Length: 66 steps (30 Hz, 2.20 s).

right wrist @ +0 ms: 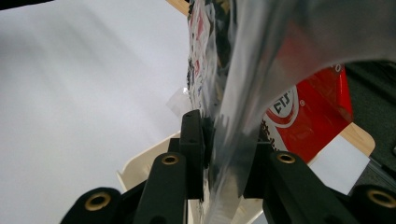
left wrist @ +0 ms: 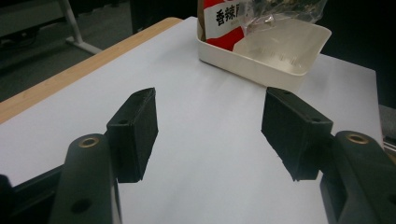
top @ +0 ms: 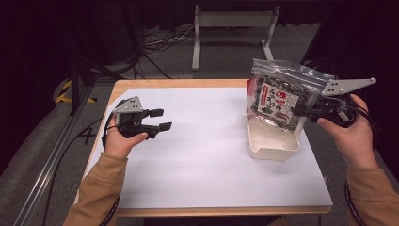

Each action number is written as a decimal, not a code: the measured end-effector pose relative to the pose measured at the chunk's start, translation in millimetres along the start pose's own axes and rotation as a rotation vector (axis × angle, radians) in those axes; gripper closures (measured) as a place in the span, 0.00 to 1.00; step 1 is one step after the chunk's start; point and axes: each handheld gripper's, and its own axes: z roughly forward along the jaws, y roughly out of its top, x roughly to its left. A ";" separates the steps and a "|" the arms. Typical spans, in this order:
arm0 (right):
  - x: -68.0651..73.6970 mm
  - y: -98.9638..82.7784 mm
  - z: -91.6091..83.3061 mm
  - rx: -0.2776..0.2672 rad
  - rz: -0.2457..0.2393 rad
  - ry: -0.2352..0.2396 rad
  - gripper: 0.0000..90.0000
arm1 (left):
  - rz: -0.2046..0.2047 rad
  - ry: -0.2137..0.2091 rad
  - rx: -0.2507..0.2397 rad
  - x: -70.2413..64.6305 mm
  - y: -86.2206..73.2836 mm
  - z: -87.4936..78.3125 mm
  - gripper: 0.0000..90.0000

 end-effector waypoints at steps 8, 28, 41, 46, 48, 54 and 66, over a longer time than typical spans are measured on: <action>2.6 -3.5 11.7 0.062 0.018 -0.043 0.84 | -0.001 -0.001 0.001 0.0 -0.1 -1.1 0.40; 8.5 -24.3 40.3 0.136 0.024 -0.066 0.84 | -0.004 0.002 0.003 0.1 -1.1 -2.3 0.40; 6.4 -65.7 57.1 0.181 0.130 -0.026 0.83 | -0.004 0.002 0.006 -2.0 -0.5 -1.1 0.40; 3.0 -70.1 56.5 0.160 0.143 -0.017 0.83 | -0.004 0.002 0.010 -1.4 -1.7 -1.1 0.40; 4.1 -67.8 56.8 0.165 0.134 -0.025 0.82 | -0.011 0.004 0.011 -1.4 -2.8 -1.7 0.40; 2.9 -71.5 54.1 0.117 0.144 -0.037 0.80 | -0.016 0.004 0.017 -1.7 -5.7 -2.6 0.39; 4.7 -80.8 30.2 -0.060 0.205 -0.129 0.36 | -0.002 0.025 0.028 -11.2 -12.4 -10.2 0.38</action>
